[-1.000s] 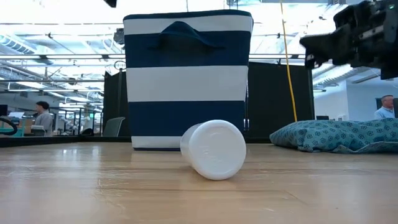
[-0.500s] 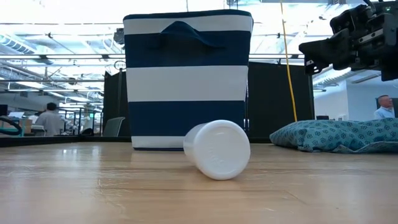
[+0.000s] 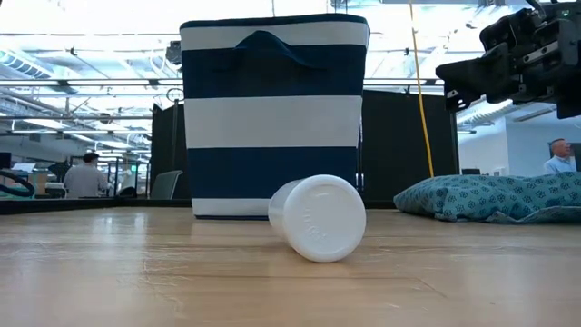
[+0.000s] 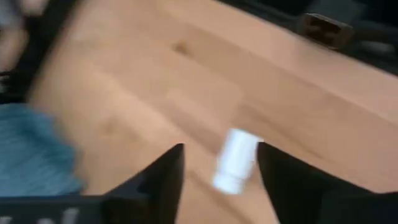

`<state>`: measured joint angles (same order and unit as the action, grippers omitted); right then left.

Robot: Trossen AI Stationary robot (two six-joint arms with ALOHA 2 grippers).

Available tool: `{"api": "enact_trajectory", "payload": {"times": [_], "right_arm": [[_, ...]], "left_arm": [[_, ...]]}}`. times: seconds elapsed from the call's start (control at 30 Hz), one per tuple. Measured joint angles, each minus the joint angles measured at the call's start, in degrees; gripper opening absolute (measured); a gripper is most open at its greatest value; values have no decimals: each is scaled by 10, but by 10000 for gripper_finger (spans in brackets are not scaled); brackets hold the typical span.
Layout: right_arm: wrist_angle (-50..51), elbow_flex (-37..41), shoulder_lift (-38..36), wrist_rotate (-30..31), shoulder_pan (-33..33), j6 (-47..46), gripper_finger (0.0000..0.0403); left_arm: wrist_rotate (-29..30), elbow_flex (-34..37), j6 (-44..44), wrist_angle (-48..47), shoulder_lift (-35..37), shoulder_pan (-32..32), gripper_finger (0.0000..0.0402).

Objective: Pick & place medical supplies in basket/bin
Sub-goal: Put the white pill bottle into the blue bin

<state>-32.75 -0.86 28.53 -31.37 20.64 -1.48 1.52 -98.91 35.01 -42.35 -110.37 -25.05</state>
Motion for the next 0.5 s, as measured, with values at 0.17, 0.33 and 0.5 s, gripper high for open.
{"api": "enact_trajectory", "payload": {"times": [0.17,0.33,0.5], "right_arm": [[0,0,0,0,0,7,0],[0,0,1,0,0,16,0],[0,0,2,0,0,17,0]], "left_arm": [[-51,-21,48,-26,-34,0,296],[4,-20,99,-49,-71,5,346],[1,-20,159,-50,-102,19,351]]}}
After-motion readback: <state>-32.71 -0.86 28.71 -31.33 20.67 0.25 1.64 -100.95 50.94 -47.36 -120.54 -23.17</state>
